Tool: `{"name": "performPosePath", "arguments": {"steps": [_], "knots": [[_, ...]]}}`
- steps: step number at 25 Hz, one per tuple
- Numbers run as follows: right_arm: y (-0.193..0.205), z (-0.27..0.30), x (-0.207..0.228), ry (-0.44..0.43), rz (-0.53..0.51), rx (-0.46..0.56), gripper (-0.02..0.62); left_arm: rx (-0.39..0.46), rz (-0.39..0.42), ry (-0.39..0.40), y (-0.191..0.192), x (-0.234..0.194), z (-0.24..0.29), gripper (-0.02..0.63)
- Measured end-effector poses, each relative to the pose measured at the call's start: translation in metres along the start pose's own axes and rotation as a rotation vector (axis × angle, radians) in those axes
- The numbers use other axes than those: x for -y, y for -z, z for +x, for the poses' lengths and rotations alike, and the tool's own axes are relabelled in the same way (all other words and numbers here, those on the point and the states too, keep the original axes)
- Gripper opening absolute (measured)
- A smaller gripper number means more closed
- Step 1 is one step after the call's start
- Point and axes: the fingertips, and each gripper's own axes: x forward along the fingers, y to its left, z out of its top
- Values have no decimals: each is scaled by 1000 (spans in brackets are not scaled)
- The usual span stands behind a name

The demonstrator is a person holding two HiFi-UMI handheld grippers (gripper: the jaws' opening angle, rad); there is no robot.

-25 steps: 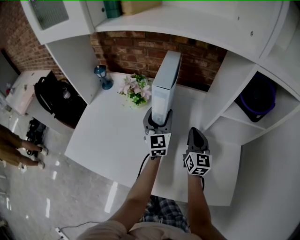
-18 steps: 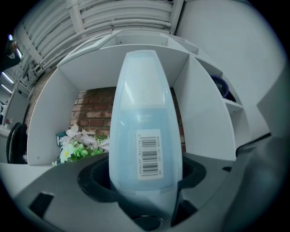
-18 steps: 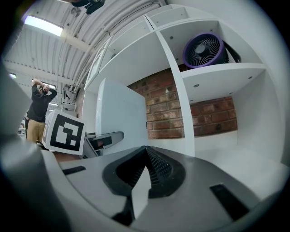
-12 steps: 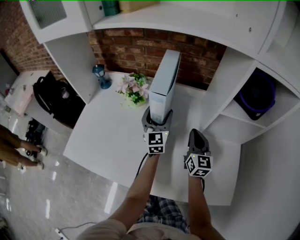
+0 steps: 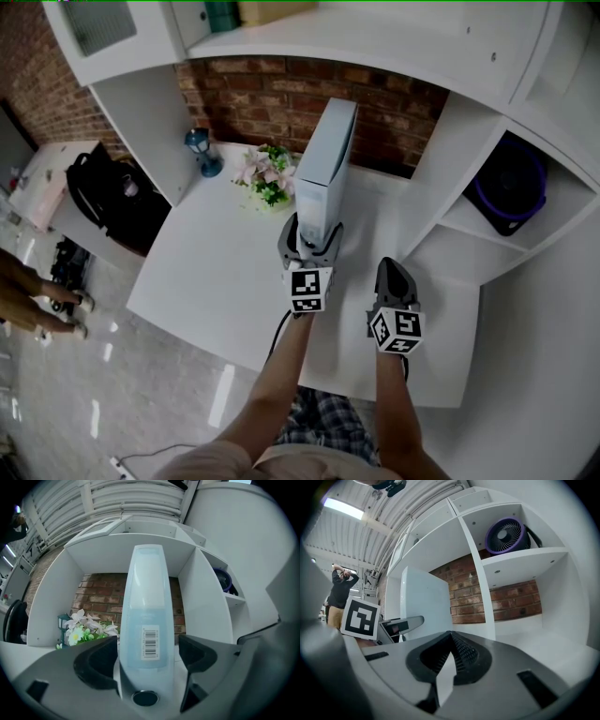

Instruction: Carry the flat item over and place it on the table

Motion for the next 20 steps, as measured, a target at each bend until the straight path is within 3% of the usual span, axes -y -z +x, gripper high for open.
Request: {"name": "performPosePath", "arguments": {"steps": [10,18,19,20], "knots": [[-32,-27,0,20,12,-18,17,-76,17,10,-25,0,-51,388],[-79,-66,10,54,15,-21,16,-137,1,51,-81,-2,-99,382],[-85,-71,12,57,13,-18,17,-139,-4,56,-90,-3,-103,369],[-91,-77,13,61,10,-15,17,-140,-7,58,-98,-6,-108,316]]}}
